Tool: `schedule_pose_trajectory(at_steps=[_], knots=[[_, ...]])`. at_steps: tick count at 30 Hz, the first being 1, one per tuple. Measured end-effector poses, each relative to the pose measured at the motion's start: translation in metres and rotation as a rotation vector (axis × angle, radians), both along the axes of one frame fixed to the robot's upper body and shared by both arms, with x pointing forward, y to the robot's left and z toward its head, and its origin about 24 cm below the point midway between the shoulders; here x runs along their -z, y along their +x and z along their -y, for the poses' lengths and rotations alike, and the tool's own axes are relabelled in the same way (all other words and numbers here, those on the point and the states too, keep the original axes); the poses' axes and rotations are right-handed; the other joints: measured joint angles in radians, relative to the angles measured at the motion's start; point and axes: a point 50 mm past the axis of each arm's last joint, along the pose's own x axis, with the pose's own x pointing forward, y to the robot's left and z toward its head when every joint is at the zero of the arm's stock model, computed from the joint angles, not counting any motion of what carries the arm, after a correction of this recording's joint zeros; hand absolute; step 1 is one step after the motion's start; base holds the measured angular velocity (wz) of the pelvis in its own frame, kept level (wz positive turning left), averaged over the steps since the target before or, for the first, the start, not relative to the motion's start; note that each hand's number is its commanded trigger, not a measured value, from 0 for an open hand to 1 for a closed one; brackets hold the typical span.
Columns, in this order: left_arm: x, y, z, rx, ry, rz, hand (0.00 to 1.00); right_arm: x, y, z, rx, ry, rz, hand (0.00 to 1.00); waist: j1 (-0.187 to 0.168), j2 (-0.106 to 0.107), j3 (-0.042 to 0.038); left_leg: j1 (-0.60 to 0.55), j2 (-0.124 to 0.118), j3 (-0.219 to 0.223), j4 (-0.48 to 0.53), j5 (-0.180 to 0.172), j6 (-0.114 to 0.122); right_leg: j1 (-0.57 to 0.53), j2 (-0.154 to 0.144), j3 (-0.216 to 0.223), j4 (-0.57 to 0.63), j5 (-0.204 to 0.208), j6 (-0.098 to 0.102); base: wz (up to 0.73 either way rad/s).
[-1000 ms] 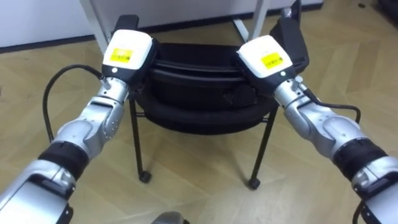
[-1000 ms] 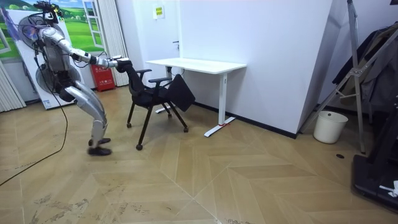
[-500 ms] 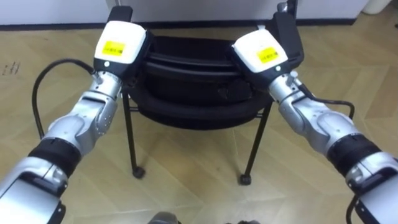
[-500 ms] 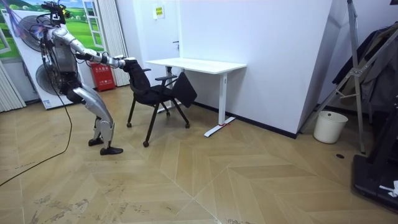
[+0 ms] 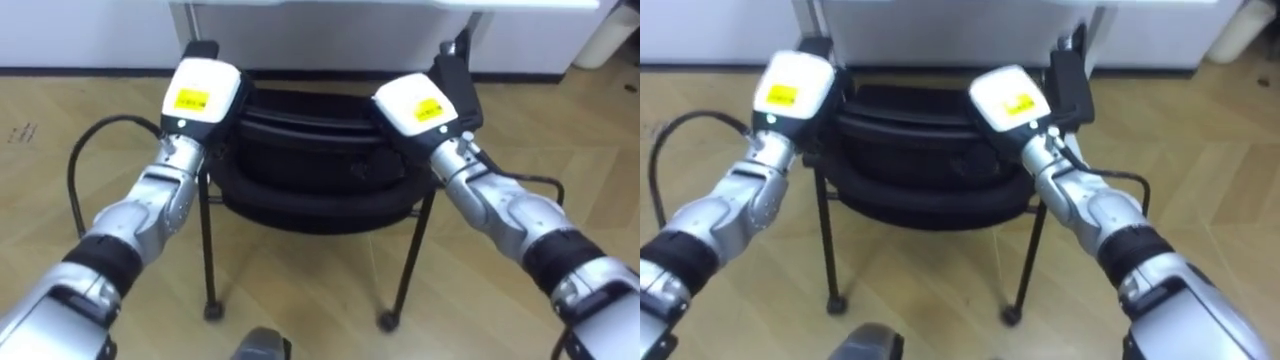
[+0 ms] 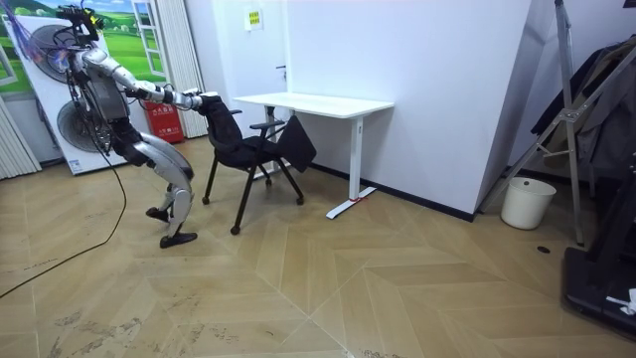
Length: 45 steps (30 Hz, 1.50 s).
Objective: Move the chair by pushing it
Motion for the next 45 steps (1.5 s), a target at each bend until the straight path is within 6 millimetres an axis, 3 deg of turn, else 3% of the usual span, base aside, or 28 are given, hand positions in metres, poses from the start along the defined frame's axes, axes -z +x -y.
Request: schedule_pose_trajectory(at_steps=[1,2,3,4,5,7,8,9,11,15,16,17,18,19,20,21,22,23,24,28,31,36,38,41,42,43,44,45], knots=[[0.004,-0.001,0.004,0.002,-0.01,-0.013,1.0,0.001,-0.001,0.004,0.003,-0.009,-0.005,1.0,-0.011,0.002,-0.0017,-0.01,-0.024,0.005,-0.013,-0.041,0.019,0.006,0.0,0.017,0.007,-0.008,0.008,0.19],[0.005,-0.001,0.008,0.007,-0.019,-0.017,1.0,0.001,-0.002,0.008,0.002,-0.015,-0.002,1.0,-0.016,0.006,-0.0005,-0.023,-0.03,0.026,-0.054,-0.135,0.035,0.008,-0.001,0.039,0.018,-0.016,0.017,0.1],[0.005,-0.002,0.01,0.01,-0.024,-0.016,1.0,0.001,-0.002,0.009,0.003,-0.018,-0.001,1.0,-0.017,0.006,-0.0003,-0.026,-0.037,0.037,-0.093,-0.169,0.028,0.007,-0.003,0.05,0.024,-0.02,0.023,-0.07],[0.005,-0.001,0.012,0.014,-0.033,-0.015,1.0,0.0,-0.002,0.011,0.004,-0.022,0.002,1.0,-0.022,0.008,-0.0013,-0.023,-0.05,0.04,-0.232,-0.225,0.015,0.007,-0.008,0.065,0.032,-0.029,0.04,-0.23],[0.004,-0.001,0.013,0.016,-0.035,-0.013,1.0,-0.001,-0.002,0.012,0.005,-0.023,0.006,1.0,-0.022,0.011,-0.0015,-0.002,-0.051,0.033,-0.415,-0.25,0.004,0.005,-0.008,0.085,0.038,-0.037,0.053,-0.25],[0.003,-0.001,0.014,0.022,-0.037,-0.01,1.0,-0.001,-0.002,0.013,0.005,-0.022,0.012,1.0,-0.024,0.021,-0.0048,0.033,-0.042,0.001,-0.582,-0.263,-0.007,0.002,-0.013,0.096,0.044,-0.05,0.079,-0.37],[0.0,0.001,0.014,0.027,-0.037,-0.004,1.0,-0.002,-0.002,0.013,0.005,-0.017,0.023,1.0,-0.024,0.023,-0.013,0.028,-0.045,0.028,-0.569,-0.276,0.009,-0.008,-0.028,0.11,0.058,-0.064,0.096,-0.4],[-0.003,0.003,0.015,0.03,-0.035,0.002,1.0,-0.004,-0.001,0.013,0.006,-0.016,0.032,1.0,-0.025,0.021,-0.0158,0.02,-0.046,0.04,-0.568,-0.281,0.018,-0.016,-0.039,0.107,0.06,-0.068,0.105,-0.34],[-0.016,0.012,0.018,0.044,-0.025,0.026,1.0,-0.01,0.003,0.016,0.027,0.0,0.064,1.0,-0.029,0.0,-0.0042,0.011,-0.059,0.074,-0.585,-0.289,0.031,-0.033,-0.107,0.085,0.044,-0.084,0.135,-0.21],[-0.023,0.016,0.02,0.054,-0.014,0.04,1.0,-0.011,0.004,0.018,0.04,0.015,0.083,1.0,-0.031,-0.004,-0.0046,0.003,-0.067,0.09,-0.601,-0.293,0.038,-0.035,-0.168,0.057,-0.001,-0.087,0.141,-0.2],[-0.026,0.018,0.02,0.061,-0.002,0.051,1.0,-0.011,0.005,0.018,0.046,0.024,0.086,1.0,-0.032,-0.027,-0.0063,0.002,-0.09,0.096,-0.627,-0.293,0.038,-0.047,-0.203,0.052,-0.012,-0.087,0.142,0.0],[-0.03,0.019,0.021,0.066,0.007,0.06,1.0,-0.012,0.005,0.019,0.05,0.028,0.088,1.0,-0.046,-0.053,-0.0013,-0.004,-0.109,0.092,-0.606,-0.296,0.036,-0.05,-0.253,0.031,-0.028,-0.086,0.143,-0.12],[-0.031,0.019,0.021,0.069,0.009,0.062,1.0,-0.013,0.005,0.019,0.051,0.028,0.09,1.0,-0.043,-0.044,-0.0056,-0.01,-0.109,0.063,-0.532,-0.317,0.044,-0.054,-0.268,0.017,-0.025,-0.084,0.144,-0.6],[-0.033,0.019,0.019,0.071,0.012,0.061,1.0,-0.015,0.006,0.018,0.048,0.03,0.086,1.0,-0.015,-0.013,-0.0347,0.003,-0.097,-0.023,-0.438,-0.425,0.031,-0.073,-0.276,-0.006,0.027,-0.08,0.173,-0.63],[-0.045,0.025,0.016,0.07,0.025,0.073,1.0,-0.02,0.01,0.014,0.053,0.055,0.095,1.0,-0.018,-0.037,-0.0187,-0.014,-0.109,0.006,-0.386,-0.46,0.101,-0.066,-0.318,0.001,0.126,-0.083,0.188,-0.37],[-0.047,0.027,0.015,0.068,0.035,0.071,1.0,-0.02,0.011,0.012,0.063,0.067,0.087,1.0,-0.025,-0.057,-0.0164,-0.01,-0.126,0.006,-0.379,-0.463,0.107,-0.044,-0.327,-0.002,0.158,-0.082,0.191,0.27],[-0.048,0.028,0.016,0.068,0.049,0.066,1.0,-0.018,0.011,0.011,0.065,0.074,0.074,1.0,-0.038,-0.079,-0.0216,-0.004,-0.142,0.005,-0.388,-0.465,0.111,0.014,-0.327,-0.036,0.171,-0.096,0.203,0.23],[-0.048,0.027,0.014,0.067,0.046,0.066,1.0,-0.018,0.01,0.011,0.063,0.073,0.078,1.0,-0.039,-0.077,-0.0201,0.008,-0.148,-0.003,-0.406,-0.465,0.11,0.052,-0.319,-0.08,0.174,-0.089,0.193,0.06],[-0.047,0.027,0.013,0.067,0.044,0.068,1.0,-0.019,0.011,0.01,0.06,0.073,0.081,1.0,-0.039,-0.074,-0.018,0.014,-0.148,-0.003,-0.416,-0.465,0.11,0.059,-0.32,-0.095,0.165,-0.082,0.184,-0.14],[-0.04,0.022,0.009,0.054,0.022,0.081,1.0,-0.019,0.011,0.008,0.044,0.056,0.086,1.0,-0.028,-0.044,-0.005,0.048,-0.131,-0.003,-0.444,-0.465,0.11,0.04,-0.317,-0.096,0.189,0.013,0.177,-0.12],[-0.039,0.021,0.008,0.049,0.016,0.082,1.0,-0.02,0.01,0.006,0.04,0.046,0.099,1.0,-0.02,-0.025,-0.0053,0.053,-0.106,-0.003,-0.452,-0.465,0.11,0.021,-0.29,-0.083,0.191,0.06,0.175,-0.17],[-0.037,0.02,0.009,0.053,0.018,0.081,1.0,-0.015,0.008,0.007,0.049,0.05,0.111,1.0,-0.021,-0.003,0.0002,0.079,-0.119,-0.067,-0.468,-0.464,0.109,-0.009,-0.24,-0.064,0.211,0.147,0.152,-0.09],[-0.041,0.021,0.006,0.047,0.023,0.103,1.0,-0.016,0.009,0.002,0.05,0.058,0.124,1.0,-0.01,0.014,0.0011,0.08,-0.133,-0.155,-0.474,-0.458,0.1,-0.062,-0.156,-0.067,0.104,0.081,0.143,-0.2],[-0.044,0.023,0.005,0.05,0.033,0.111,1.0,-0.016,0.009,0.001,0.052,0.066,0.134,1.0,-0.042,-0.002,-0.0037,0.081,-0.165,-0.249,-0.502,-0.433,0.061,-0.1,-0.088,-0.07,-0.157,0.098,0.129,0.58],[-0.044,0.022,0.005,0.05,0.036,0.109,1.0,-0.015,0.008,0.0,0.051,0.07,0.134,1.0,-0.049,-0.003,-0.005,0.08,-0.164,-0.257,-0.498,-0.43,0.056,-0.098,-0.078,-0.069,-0.163,0.104,0.126,0.75],[-0.044,0.022,0.006,0.052,0.039,0.109,1.0,-0.015,0.007,0.001,0.053,0.072,0.136,1.0,-0.053,-0.013,-0.0088,0.068,-0.137,-0.225,-0.494,-0.423,0.043,-0.085,-0.075,-0.085,-0.16,0.116,0.103,0.47],[-0.043,0.022,0.006,0.053,0.04,0.109,1.0,-0.014,0.007,0.001,0.055,0.072,0.133,1.0,-0.051,-0.013,-0.0092,0.065,-0.088,-0.18,-0.49,-0.43,0.031,-0.074,-0.08,-0.116,-0.158,0.129,0.085,0.3],[-0.043,0.022,0.007,0.055,0.041,0.108,1.0,-0.014,0.007,0.001,0.057,0.071,0.131,1.0,-0.05,-0.013,-0.0091,0.066,-0.07,-0.167,-0.492,-0.434,0.025,-0.068,-0.081,-0.126,-0.158,0.13,0.082,0.14]])
